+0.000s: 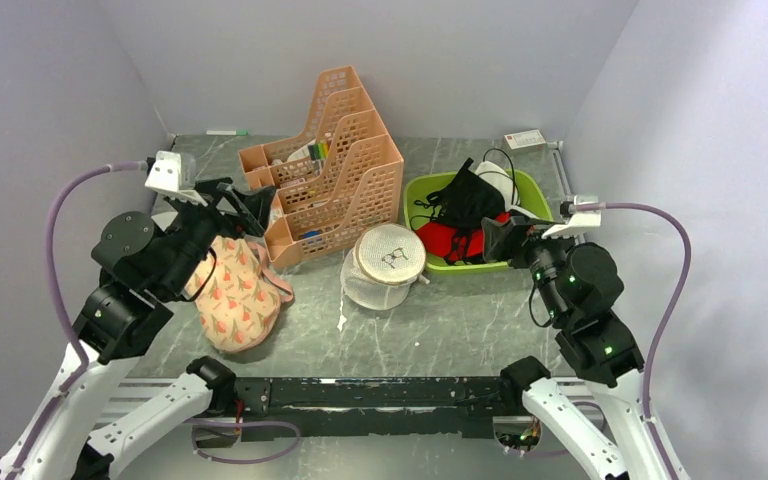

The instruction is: Unzip the laundry bag and remove the bra

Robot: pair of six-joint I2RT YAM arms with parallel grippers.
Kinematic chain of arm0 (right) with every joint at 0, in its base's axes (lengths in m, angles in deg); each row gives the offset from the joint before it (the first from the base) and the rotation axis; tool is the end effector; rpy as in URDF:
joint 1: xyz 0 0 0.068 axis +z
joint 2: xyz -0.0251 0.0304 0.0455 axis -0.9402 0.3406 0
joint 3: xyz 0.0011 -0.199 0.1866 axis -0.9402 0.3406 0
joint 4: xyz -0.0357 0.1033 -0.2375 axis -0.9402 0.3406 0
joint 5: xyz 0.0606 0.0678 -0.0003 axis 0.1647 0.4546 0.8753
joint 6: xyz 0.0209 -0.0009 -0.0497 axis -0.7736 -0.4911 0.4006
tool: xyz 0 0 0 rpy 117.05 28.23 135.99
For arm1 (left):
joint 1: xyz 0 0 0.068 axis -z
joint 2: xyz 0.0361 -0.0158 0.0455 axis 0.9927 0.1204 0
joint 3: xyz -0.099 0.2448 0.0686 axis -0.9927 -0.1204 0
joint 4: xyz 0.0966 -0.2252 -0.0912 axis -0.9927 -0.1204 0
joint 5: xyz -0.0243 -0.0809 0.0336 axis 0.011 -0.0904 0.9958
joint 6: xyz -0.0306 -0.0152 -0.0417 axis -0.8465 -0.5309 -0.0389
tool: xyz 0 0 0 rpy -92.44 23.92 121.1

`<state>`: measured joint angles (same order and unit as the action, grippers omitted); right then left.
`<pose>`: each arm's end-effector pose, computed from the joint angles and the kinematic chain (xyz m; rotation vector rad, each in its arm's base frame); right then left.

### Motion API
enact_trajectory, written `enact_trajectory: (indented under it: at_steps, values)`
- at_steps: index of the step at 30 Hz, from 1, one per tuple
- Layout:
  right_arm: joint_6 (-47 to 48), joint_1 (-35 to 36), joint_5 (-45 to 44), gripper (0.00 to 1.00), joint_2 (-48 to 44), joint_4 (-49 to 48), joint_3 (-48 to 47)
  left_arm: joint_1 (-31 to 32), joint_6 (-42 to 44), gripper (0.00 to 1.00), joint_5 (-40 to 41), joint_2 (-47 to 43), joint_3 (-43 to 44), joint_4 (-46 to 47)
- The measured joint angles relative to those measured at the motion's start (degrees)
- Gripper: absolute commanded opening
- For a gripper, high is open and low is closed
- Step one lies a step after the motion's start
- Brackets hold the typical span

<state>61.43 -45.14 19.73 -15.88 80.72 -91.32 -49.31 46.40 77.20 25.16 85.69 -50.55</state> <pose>0.0940 0.0340 0.3887 0.0491 1.6215 0.3326 0.1056 -0.0614 0.4529 0.0699 1.5105 -0.5233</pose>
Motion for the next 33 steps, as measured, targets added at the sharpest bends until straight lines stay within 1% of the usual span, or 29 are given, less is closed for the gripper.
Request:
enact_trajectory:
  at_steps: [7,13,17,22,25,27,30,33]
  values:
    - [-1.53,-3.8,1.88,1.0,2.95,0.02,0.0,-7.5,-2.01,0.95,-4.66,3.1,0.0,-3.21]
    - [-2.93,-6.34,3.74,1.0,3.17,-0.09,0.33,-12.24,-4.5,0.94,-11.26,7.3,0.0,-7.26]
    - [-3.34,-7.45,5.55,1.0,2.25,-0.35,1.33,-14.08,-6.38,0.94,-16.5,10.64,-0.44,-9.88]
    - [-3.54,-8.26,7.98,1.0,0.81,-0.94,2.95,-14.91,-9.4,0.94,-23.98,12.5,-3.98,-11.23]
    - [-3.76,-8.52,9.81,1.0,-0.07,-1.38,4.46,-13.53,-12.37,0.94,-28.37,12.5,-8.13,-9.88]
    - [-3.93,-8.55,11.08,1.0,-0.44,-1.7,5.42,-11.17,-14.25,0.94,-30.16,12.9,-10.82,-8.61]
    - [-4.28,-8.72,13.35,1.0,-0.83,-1.95,6.73,-5.07,-16.35,0.94,-31.06,15.19,-12.94,-7.06]
    - [-4.81,-8.83,16.2,1.0,-1.36,-2.21,8.15,2.6,-16.87,0.94,-29.64,19.17,-12.74,-5.51]
